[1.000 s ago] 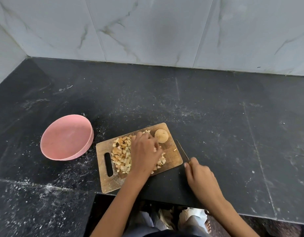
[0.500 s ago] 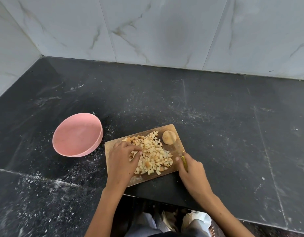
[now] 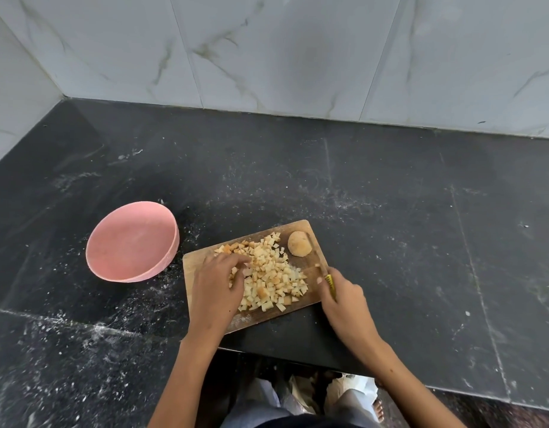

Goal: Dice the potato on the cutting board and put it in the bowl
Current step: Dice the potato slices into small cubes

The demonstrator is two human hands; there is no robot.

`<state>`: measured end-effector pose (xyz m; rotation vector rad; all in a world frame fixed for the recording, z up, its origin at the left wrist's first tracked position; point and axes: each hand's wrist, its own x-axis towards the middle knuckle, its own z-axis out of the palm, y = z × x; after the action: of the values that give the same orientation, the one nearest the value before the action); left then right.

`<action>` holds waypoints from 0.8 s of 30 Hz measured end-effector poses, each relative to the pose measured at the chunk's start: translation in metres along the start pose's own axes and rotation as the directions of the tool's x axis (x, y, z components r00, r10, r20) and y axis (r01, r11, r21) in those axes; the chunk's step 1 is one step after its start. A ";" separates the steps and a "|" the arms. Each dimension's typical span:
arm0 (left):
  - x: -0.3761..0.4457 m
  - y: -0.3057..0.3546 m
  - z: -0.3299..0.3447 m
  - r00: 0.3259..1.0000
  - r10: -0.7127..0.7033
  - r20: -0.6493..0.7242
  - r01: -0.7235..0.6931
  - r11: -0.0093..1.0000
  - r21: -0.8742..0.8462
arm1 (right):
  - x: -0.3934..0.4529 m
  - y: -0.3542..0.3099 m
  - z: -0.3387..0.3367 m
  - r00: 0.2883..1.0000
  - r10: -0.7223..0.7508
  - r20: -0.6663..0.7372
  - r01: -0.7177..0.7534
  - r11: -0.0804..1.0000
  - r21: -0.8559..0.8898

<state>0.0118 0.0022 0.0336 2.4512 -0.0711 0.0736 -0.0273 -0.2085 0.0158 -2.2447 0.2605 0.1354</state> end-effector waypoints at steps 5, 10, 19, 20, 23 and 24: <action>0.002 0.006 0.003 1.000 0.023 0.000 -0.023 1.000 0.003 | 0.001 -0.009 0.003 0.998 -0.038 0.042 0.034 0.995 0.089; 0.005 0.005 0.003 1.000 0.019 -0.008 -0.019 0.999 -0.031 | 0.011 -0.005 0.000 0.999 0.014 0.050 -0.018 0.997 0.076; 0.035 0.026 0.020 0.974 0.222 0.040 -0.225 0.970 0.093 | 0.023 -0.009 -0.018 0.988 0.146 0.052 -0.155 0.937 0.311; 0.041 0.030 0.024 0.970 0.234 0.059 -0.239 0.966 0.100 | 0.024 -0.008 -0.022 0.987 0.153 0.049 -0.160 0.948 0.273; 0.059 0.042 0.040 0.947 0.285 0.145 -0.307 0.938 0.161 | 0.026 -0.006 -0.030 0.990 0.134 0.052 -0.140 0.984 0.113; 0.063 0.046 0.046 0.936 0.303 0.181 -0.335 0.923 0.189 | 0.027 -0.006 -0.031 0.989 0.134 0.056 -0.137 0.989 0.058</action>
<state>0.0735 -0.0644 0.0316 2.6376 -0.5585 0.0436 0.0005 -0.2325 0.0348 -2.1585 0.3838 0.2549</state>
